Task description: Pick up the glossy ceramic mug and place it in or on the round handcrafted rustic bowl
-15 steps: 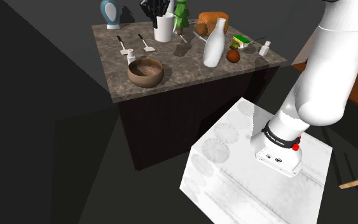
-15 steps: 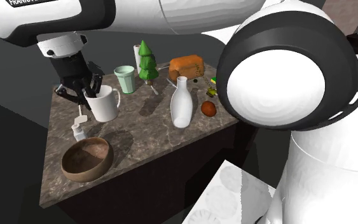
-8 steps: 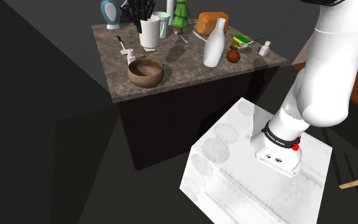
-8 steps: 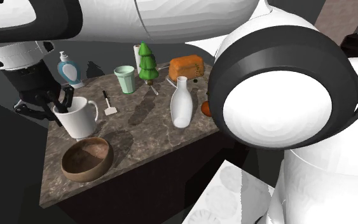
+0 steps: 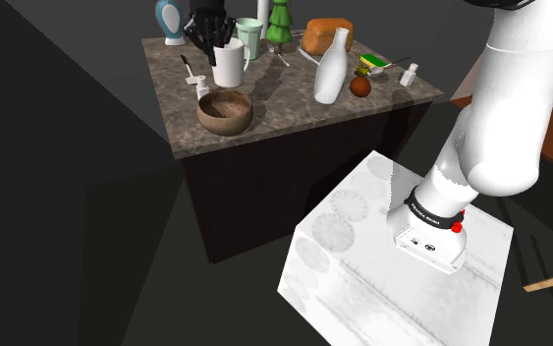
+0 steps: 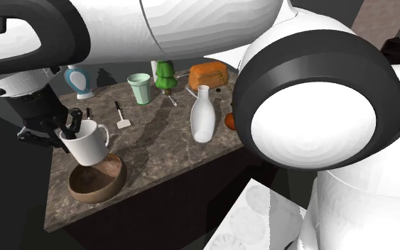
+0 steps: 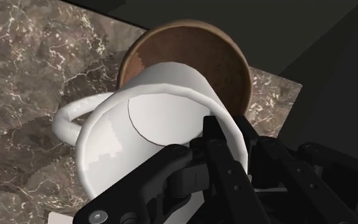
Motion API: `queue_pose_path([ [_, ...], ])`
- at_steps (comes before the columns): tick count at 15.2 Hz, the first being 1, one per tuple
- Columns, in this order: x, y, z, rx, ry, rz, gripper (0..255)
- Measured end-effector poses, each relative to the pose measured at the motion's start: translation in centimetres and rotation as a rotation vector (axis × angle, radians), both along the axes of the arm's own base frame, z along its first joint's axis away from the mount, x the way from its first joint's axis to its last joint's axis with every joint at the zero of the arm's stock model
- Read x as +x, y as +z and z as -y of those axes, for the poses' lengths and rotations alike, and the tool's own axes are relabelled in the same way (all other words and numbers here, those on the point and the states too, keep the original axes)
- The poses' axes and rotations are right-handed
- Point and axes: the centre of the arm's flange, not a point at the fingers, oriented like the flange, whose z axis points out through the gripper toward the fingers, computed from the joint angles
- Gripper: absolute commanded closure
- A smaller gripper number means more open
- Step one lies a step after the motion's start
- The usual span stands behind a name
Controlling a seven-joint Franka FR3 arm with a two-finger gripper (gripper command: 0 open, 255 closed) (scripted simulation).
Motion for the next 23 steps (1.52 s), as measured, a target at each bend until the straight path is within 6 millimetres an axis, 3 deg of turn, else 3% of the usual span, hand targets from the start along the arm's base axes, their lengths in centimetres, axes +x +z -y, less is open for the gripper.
queue_pose_path([
  [10, 0.0, -5.3, 0.1, 0.0, 0.0, 0.0, 255],
  [17, 0.0, -6.0, 0.1, 0.0, 0.0, 0.0, 255],
  [18, 0.0, -6.0, 0.1, 0.0, 0.0, 0.0, 0],
  [23, 0.0, -6.0, 0.1, 0.0, 0.0, 0.001, 0],
])
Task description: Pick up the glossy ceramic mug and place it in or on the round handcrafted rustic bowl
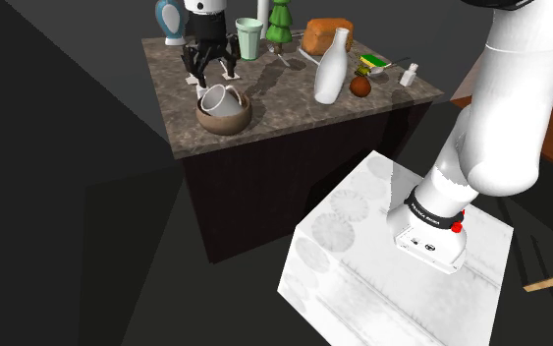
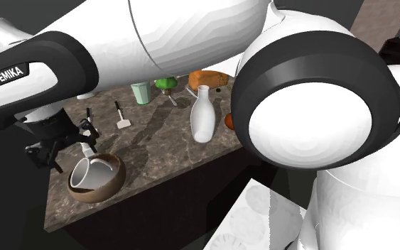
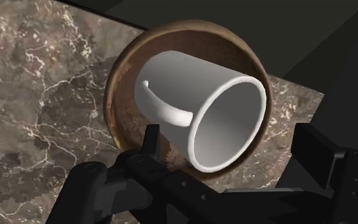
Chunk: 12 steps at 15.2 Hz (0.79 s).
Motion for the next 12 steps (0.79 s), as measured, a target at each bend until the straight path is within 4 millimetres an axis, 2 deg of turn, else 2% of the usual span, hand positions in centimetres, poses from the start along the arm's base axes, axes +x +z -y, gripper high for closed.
queue_pose_path([
  [2, 0.0, 0.7, -0.1, 0.0, 0.0, 0.0, 0],
  [6, 0.1, 4.4, -0.3, 0.0, 0.0, 0.001, 0],
  [12, 0.2, 5.0, -0.2, 0.0, 0.0, 0.0, 0],
])
